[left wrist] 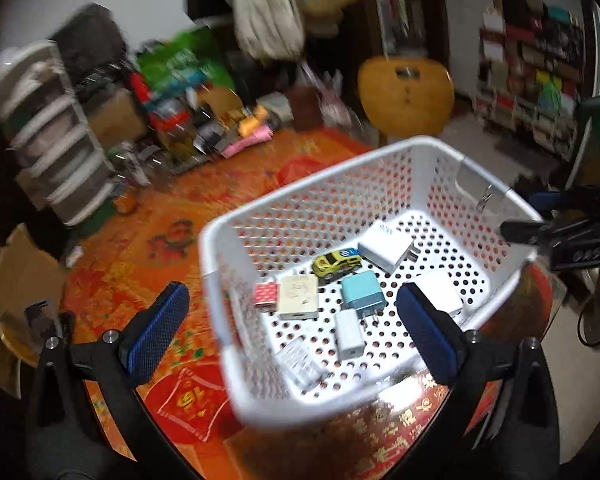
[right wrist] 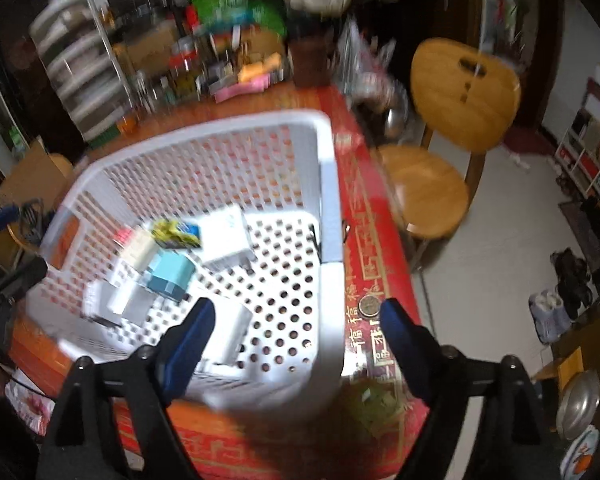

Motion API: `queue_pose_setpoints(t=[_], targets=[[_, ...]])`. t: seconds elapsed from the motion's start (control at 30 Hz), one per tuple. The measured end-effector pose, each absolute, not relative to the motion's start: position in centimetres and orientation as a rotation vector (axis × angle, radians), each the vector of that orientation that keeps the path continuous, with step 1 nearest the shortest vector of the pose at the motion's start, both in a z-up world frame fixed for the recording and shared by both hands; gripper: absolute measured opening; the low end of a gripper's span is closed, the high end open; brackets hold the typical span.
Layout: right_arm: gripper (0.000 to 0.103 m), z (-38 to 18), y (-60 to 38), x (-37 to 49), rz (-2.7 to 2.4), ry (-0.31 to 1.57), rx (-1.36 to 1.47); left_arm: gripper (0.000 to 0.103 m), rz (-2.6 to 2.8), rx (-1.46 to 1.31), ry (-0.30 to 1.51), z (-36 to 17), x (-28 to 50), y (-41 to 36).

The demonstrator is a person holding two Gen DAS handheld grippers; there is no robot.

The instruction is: Organize rigid objects

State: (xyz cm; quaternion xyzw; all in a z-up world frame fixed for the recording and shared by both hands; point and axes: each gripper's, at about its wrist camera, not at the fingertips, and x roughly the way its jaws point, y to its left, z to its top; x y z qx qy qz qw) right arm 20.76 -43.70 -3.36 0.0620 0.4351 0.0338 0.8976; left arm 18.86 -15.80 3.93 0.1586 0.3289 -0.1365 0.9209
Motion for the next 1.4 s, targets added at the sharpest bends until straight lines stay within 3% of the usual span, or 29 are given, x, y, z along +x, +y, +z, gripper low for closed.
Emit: queue_pose_setpoints(t=[0.1, 0.2, 0.27, 0.4, 0.57, 0.9, 1.4], targets=[[0.103, -0.7, -42.9, 16.1, 0.047, 0.716, 0.126, 0.102, -0.285, 0.241, 0.607, 5.1, 14.7, -13.4], [0.103, 1.1, -41.3, 10.5, 0.026, 0.513, 0.106, 0.102, -0.271, 0.165, 0.544, 6.1, 10.4, -11.0], [0.103, 1.7, -40.5, 8.0, 0.05, 0.478, 0.117, 0.102, -0.215, 0.169, 0.477, 6.7, 7.0, -10.0], [0.103, 2.5, -39.5, 4.2, 0.058, 0.45, 0.15, 0.102, -0.137, 0.194, 0.413, 6.9, 2.0, -9.6], [0.103, 2.0, -36.4, 0.6, 0.067, 0.483, 0.036, 0.102, -0.185, 0.171, 0.463, 5.2, -0.9, -10.5], [0.103, 0.7, -36.1, 0.1, 0.057, 0.539, 0.022, 0.102, -0.181, 0.123, 0.566, 2.6, 0.9, -10.9], [0.103, 0.3, -36.1, 0.8, 0.071, 0.564, 0.035, 0.102, -0.154, 0.086, 0.589, 2.7, 2.3, -10.3]])
